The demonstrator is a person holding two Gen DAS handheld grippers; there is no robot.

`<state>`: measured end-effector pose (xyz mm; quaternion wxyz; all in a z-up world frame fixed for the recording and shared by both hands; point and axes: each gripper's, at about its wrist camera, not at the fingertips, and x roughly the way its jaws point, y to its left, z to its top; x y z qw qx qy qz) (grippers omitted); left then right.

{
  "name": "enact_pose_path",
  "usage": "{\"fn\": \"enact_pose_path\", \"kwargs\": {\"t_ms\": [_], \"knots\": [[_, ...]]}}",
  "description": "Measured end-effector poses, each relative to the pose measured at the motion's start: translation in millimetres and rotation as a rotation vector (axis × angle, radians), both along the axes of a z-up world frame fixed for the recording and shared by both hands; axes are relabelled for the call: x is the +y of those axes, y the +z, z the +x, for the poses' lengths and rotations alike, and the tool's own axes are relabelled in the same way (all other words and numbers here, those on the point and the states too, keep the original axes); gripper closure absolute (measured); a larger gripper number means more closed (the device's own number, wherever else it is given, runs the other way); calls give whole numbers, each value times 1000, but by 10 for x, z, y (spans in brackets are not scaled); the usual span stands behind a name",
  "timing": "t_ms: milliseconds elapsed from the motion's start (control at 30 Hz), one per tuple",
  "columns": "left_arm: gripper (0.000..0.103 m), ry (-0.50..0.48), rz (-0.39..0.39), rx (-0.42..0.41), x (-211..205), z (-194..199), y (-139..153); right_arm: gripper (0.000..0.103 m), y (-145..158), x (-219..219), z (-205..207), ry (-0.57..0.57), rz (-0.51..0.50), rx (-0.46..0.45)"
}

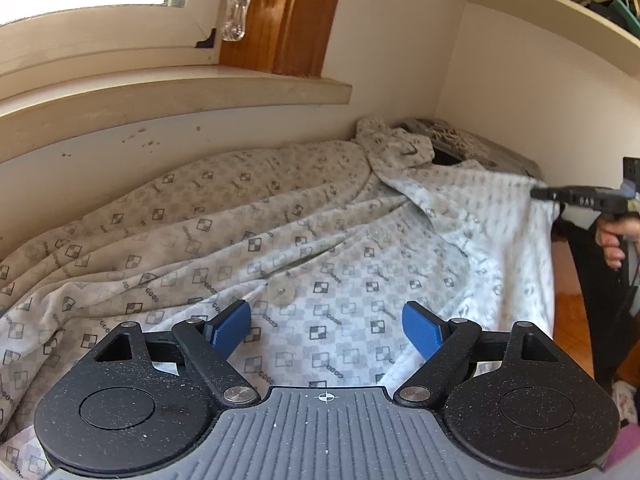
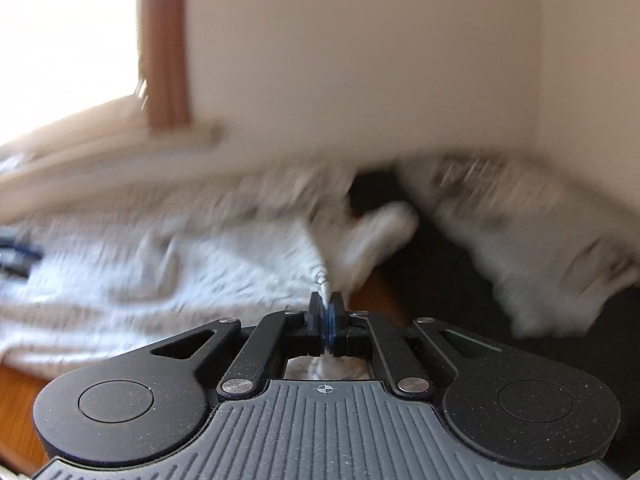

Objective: Fold clothes

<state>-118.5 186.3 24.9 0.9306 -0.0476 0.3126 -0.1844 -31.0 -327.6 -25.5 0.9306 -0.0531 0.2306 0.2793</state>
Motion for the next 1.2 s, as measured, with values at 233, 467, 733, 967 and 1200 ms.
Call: {"fn": "enact_pose_path", "kwargs": {"t_ms": [233, 467, 733, 967, 1200], "knots": [[18, 13, 18, -18, -44, -30, 14, 71, -262, 170, 58, -61, -103, 48], [58, -107, 62, -20, -366, -5, 79, 59, -210, 199, -291, -68, 2, -114], [56, -243, 156, 21, -944, 139, 88, 58, -498, 551, -384, 23, -67, -95], [48, -262, 142, 20, -1112, 183, 29, 57, -577, 445, -309, 26, 16, -28], [101, -285, 214, -76, -1215, 74, 62, 57, -582, 462, -327, 18, 9, -42]]}}
